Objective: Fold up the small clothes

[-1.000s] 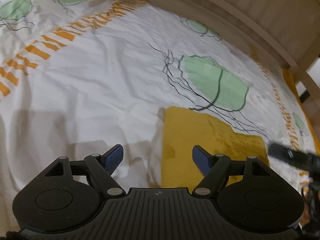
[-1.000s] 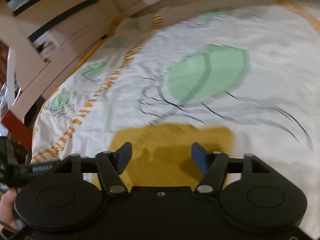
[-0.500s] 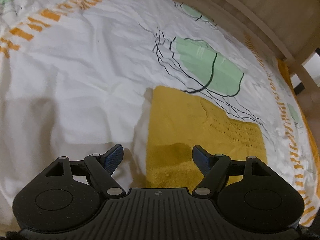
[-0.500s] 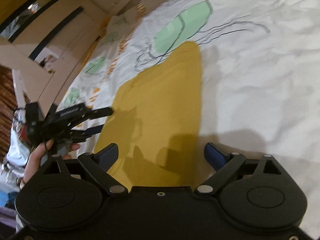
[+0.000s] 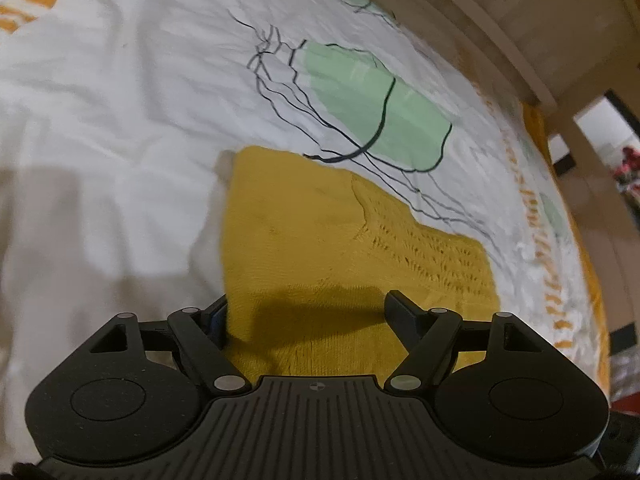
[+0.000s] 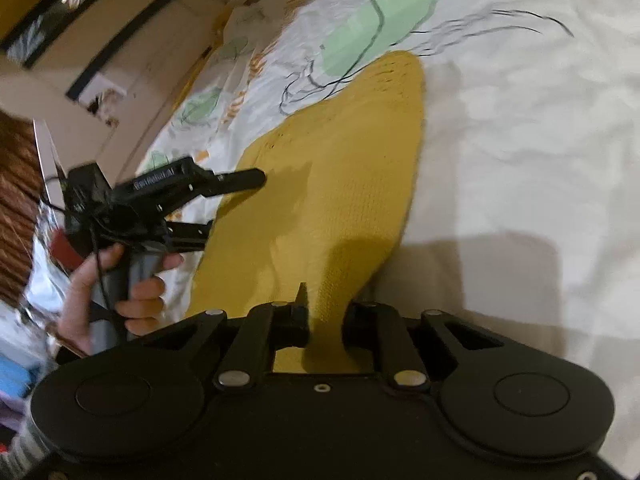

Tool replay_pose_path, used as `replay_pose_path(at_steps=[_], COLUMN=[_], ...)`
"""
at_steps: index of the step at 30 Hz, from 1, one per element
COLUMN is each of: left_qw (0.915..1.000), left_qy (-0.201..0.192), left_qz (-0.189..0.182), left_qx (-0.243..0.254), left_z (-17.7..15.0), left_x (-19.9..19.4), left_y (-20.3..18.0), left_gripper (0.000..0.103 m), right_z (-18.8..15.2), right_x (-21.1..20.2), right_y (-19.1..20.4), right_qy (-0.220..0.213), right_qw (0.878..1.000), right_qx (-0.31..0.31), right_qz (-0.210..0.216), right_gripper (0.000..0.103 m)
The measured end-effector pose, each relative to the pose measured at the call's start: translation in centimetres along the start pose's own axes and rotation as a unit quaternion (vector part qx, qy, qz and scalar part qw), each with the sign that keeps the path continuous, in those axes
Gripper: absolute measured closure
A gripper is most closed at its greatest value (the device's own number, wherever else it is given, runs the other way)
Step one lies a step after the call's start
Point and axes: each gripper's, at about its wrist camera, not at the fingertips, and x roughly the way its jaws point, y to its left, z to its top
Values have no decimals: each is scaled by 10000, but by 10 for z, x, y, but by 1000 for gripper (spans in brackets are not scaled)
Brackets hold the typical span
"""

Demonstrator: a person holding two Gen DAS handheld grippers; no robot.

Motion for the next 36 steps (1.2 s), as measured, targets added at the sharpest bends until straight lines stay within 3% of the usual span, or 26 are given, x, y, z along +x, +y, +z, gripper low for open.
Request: replay_pose_path(at_steps=[2,5,6,7,8,12,18,26,29,31,36], left_qw=[9999,9995,9990,9986,9983,9980,9954,9876,9915,9935,9973], left_qy=[4,-34,-127,-154,-140,-245,-109,186,287,242,-341], left_qz=[-83,-308,-420,-493,-558,-528,-839,-1276,-746,-537,-143], left_qx=[152,-28,-111,-127,-120,249,448,892,1023,974,629], left_z=[0,3,2,2,1,-3,-8,-43,-50,-48,-40], left_x=[3,9,9,10,12,9,15,42,54,51,18], left_y=[-5,-2,0,0,1,-16,-50,-129,-140,-136,-116], left_gripper=[28,30,46,70,74,77,78,78,72,68,69], right_z=[-2,-3,-4,-4,-5,-2,1,-9,-11,-11,-3], right_x=[-5,-6,-7,-7,-8,-15,-49,-122,-133,-140,-155], right_y=[-1,-2,-3,-4,-4,-2,-6,-41,-54,-56,-47], right_qy=[21,27,27,25,28,-53,-275,-422,-314,-341,-675], right_qw=[10000,10000,10000,10000,10000,9999,9994,9921,9866,9823,9776], right_qx=[-58,-52,-50,-44,-43,-86,-57,474,617,542,213], right_qz=[-75,-14,-6,1,2,-35,-221,-1081,-1477,-1760,-1981], right_gripper=[84,84,85,85,85,86,86,84,72,51,49])
